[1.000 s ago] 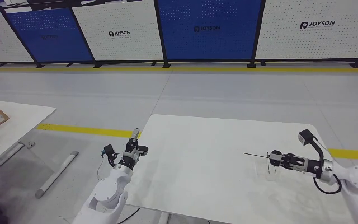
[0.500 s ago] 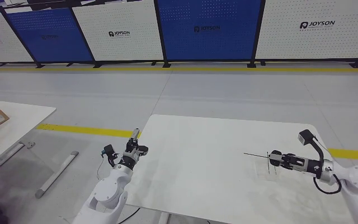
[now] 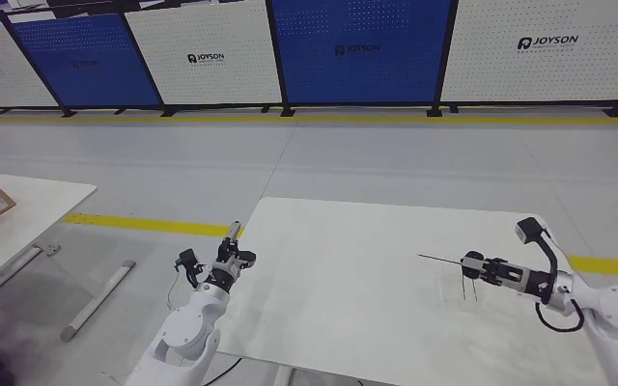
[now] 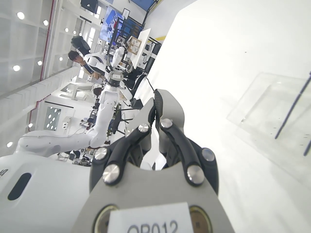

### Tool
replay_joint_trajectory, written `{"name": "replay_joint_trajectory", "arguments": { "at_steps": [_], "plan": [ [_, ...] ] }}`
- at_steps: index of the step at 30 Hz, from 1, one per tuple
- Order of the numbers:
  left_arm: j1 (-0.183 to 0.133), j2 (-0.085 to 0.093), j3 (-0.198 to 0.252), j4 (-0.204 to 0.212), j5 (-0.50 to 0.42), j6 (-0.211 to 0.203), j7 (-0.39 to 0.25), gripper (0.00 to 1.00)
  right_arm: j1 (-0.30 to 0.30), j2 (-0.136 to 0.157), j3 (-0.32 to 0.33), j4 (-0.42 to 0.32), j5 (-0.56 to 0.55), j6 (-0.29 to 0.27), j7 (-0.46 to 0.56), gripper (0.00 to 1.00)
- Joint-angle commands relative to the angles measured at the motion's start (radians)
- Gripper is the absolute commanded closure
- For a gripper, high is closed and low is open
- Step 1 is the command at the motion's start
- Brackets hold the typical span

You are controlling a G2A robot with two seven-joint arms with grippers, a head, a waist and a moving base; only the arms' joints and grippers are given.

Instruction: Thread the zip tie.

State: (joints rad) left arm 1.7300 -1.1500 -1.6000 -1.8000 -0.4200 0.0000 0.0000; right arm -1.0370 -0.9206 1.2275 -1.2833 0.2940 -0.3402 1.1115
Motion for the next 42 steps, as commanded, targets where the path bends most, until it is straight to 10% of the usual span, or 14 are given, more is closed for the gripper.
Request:
{"name": "replay_joint_trajectory", "arguments": {
  "at_steps": [1,20,24,28,31,42],
  "plan": [
    [0.0,0.0,0.0,0.0,0.0,0.0,0.0,0.0,-0.015,-0.003,0.006,-0.041,-0.016,0.0,-0.001,1.0],
    [-0.015,-0.002,0.001,0.006,-0.001,0.005,0.016,0.0,-0.032,-0.011,-0.007,-0.068,-0.061,0.0,-0.052,1.0],
    [-0.031,-0.005,0.009,-0.003,-0.051,0.071,-0.005,0.0,-0.016,-0.019,-0.014,-0.112,-0.153,0.0,-0.098,1.0],
    [-0.016,-0.002,-0.012,-0.074,-0.183,0.272,-0.11,0.0,-0.013,-0.026,-0.041,-0.172,-0.309,0.0,-0.164,1.0],
    [0.004,0.001,-0.017,-0.12,-0.203,0.34,-0.144,0.0,-0.003,-0.029,-0.084,-0.177,-0.437,0.0,-0.227,1.0],
    [0.012,0.003,-0.018,-0.132,-0.2,0.34,-0.15,0.0,0.0,-0.031,-0.093,-0.17,-0.439,0.0,-0.234,1.0]
  ]
}}
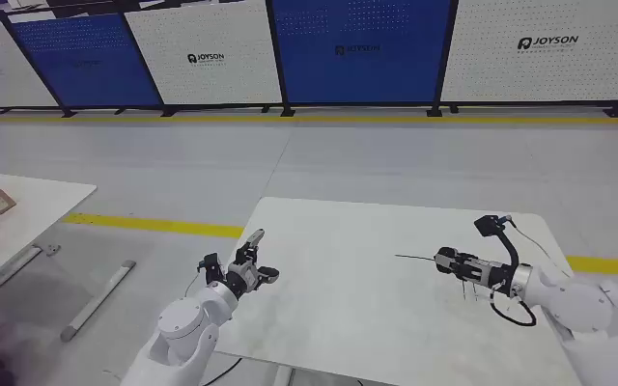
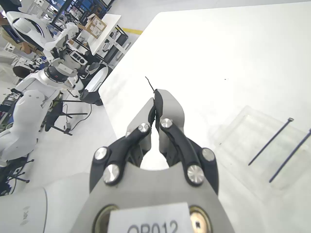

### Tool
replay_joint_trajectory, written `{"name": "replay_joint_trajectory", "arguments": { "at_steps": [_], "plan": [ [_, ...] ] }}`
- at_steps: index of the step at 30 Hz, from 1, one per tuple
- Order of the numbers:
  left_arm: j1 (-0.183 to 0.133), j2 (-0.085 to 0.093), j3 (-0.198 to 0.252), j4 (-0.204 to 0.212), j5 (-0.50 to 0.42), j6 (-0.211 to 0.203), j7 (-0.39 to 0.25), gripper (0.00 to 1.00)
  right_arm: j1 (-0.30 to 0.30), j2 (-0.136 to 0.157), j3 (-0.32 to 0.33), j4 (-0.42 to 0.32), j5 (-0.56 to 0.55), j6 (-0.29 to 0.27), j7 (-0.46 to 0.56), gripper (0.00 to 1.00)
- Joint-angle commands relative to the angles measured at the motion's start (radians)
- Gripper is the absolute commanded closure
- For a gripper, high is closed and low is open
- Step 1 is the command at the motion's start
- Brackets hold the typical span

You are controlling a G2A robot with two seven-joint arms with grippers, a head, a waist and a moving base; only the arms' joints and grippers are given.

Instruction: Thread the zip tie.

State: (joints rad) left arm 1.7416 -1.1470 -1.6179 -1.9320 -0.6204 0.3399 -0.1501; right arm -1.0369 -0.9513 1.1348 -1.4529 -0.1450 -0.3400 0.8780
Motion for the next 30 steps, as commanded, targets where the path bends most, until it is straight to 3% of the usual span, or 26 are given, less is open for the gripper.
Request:
{"name": "replay_joint_trajectory", "arguments": {
  "at_steps": [1,7,14,17,19,30],
  "plan": [
    [0.0,0.0,0.0,0.0,0.0,0.0,0.0,0.0,0.0,0.0,0.0,0.0,0.0,0.0,0.0,1.0],
    [0.0,0.0,0.0,0.0,0.0,0.0,0.0,0.0,-0.006,-0.001,-0.001,-0.006,0.006,0.0,-0.014,1.0],
    [0.0,0.0,0.0,0.0,0.0,0.0,0.0,0.0,0.012,0.007,-0.019,-0.094,-0.079,0.0,-0.04,1.0],
    [0.0,0.0,0.0,0.0,0.0,0.0,0.0,0.0,0.042,0.009,-0.057,-0.079,-0.155,0.0,-0.06,1.0],
    [0.0,0.0,0.0,0.0,0.0,0.0,0.0,0.0,0.059,0.002,-0.083,-0.046,-0.084,0.0,-0.068,1.0],
    [0.0,0.0,0.0,0.0,0.0,0.0,0.0,0.0,0.059,0.002,-0.083,-0.046,-0.084,0.0,-0.068,1.0]
  ]
}}
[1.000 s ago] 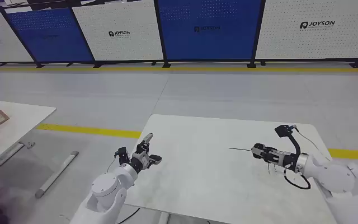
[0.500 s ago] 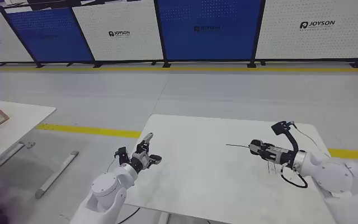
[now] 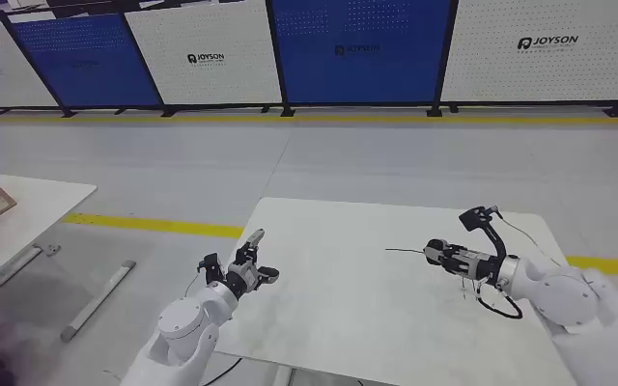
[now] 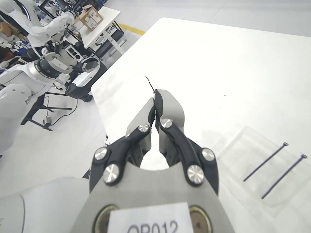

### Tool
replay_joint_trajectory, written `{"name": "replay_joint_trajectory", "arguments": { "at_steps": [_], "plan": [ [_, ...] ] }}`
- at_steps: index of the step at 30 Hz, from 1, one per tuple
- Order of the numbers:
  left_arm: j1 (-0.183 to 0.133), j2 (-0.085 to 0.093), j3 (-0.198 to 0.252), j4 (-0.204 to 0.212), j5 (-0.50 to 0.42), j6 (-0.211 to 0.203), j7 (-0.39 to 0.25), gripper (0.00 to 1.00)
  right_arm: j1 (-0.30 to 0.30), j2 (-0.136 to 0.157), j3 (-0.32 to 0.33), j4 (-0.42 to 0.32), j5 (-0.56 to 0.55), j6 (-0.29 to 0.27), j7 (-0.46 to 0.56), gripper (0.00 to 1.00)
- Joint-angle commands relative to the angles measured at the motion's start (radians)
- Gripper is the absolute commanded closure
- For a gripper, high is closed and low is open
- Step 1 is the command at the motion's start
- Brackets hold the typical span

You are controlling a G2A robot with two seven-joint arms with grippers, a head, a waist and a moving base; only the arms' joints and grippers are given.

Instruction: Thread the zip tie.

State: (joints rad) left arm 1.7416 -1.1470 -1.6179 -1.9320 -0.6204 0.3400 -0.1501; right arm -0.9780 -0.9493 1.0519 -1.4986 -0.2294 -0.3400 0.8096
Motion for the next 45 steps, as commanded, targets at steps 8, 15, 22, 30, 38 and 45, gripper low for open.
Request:
{"name": "replay_joint_trajectory", "arguments": {
  "at_steps": [8,15,22,30,38,45],
  "plan": [
    [0.0,0.0,0.0,0.0,0.0,0.0,0.0,0.0,0.006,-0.004,-0.005,0.0,-0.01,0.0,-0.021,1.0],
    [0.0,0.0,0.0,0.0,0.0,0.0,0.0,0.0,0.107,-0.034,-0.119,0.041,-0.14,0.0,-0.185,1.0],
    [0.0,0.0,0.0,0.0,0.0,0.0,0.0,0.0,0.193,-0.041,-0.246,0.111,-0.234,0.0,-0.29,1.0],
    [0.0,0.0,0.0,0.0,0.0,0.0,0.0,0.0,0.242,-0.029,-0.333,0.172,-0.2,0.0,-0.309,1.0],
    [0.0,0.0,0.0,0.0,0.0,0.0,0.0,0.0,0.242,-0.029,-0.333,0.172,-0.2,0.0,-0.309,1.0],
    [0.0,0.0,0.0,0.0,0.0,0.0,0.0,0.0,0.233,-0.028,-0.34,0.117,-0.28,0.0,-0.379,1.0]
  ]
}}
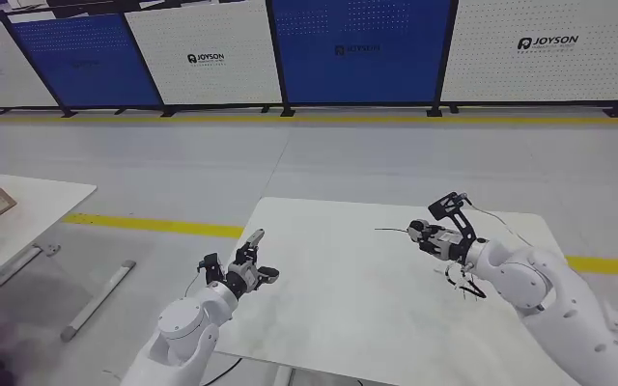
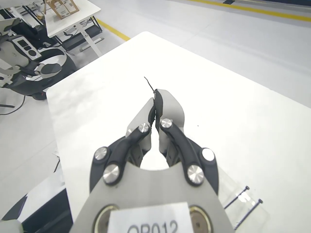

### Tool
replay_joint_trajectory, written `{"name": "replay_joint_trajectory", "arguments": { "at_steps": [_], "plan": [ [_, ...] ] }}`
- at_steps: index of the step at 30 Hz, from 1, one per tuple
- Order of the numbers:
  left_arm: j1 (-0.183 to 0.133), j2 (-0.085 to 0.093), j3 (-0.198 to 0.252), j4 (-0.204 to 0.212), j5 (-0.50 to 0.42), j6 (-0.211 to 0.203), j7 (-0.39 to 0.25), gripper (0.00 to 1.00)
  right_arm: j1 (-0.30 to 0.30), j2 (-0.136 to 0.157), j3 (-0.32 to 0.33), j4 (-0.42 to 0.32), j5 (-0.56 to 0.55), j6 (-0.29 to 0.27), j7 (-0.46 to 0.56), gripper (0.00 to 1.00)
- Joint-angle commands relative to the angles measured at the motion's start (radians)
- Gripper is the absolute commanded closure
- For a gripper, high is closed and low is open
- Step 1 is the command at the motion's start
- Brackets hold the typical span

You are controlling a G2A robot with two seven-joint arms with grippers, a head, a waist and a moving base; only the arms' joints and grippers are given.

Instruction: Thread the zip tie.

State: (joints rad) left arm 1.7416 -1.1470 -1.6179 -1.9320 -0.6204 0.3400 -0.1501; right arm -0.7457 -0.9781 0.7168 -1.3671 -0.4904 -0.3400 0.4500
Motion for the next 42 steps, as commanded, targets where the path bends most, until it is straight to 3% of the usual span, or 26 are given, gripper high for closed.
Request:
{"name": "replay_joint_trajectory", "arguments": {
  "at_steps": [1,9,15,18,38,42],
  "plan": [
    [0.0,0.0,0.0,0.0,0.0,0.0,0.0,0.0,0.002,0.002,-0.011,-0.026,-0.037,0.0,-0.039,1.0],
    [0.0,0.0,0.0,0.0,0.0,0.0,0.0,0.0,0.066,0.04,-0.14,-0.113,-0.162,0.0,-0.122,1.0],
    [0.0,0.0,0.0,0.0,0.0,0.0,0.0,0.0,0.18,0.087,-0.323,-0.146,-0.184,0.0,-0.126,1.0],
    [0.0,0.0,0.0,0.0,0.0,0.0,0.0,0.0,0.239,0.101,-0.401,-0.125,-0.123,0.0,-0.162,1.0],
    [0.0,0.0,0.0,0.0,0.0,0.0,0.0,0.0,0.237,0.101,-0.4,-0.124,-0.124,0.003,-0.165,1.0],
    [0.0,0.0,0.0,0.0,0.0,0.0,0.0,0.0,0.204,0.1,-0.373,-0.109,-0.156,0.0,-0.24,1.0]
  ]
}}
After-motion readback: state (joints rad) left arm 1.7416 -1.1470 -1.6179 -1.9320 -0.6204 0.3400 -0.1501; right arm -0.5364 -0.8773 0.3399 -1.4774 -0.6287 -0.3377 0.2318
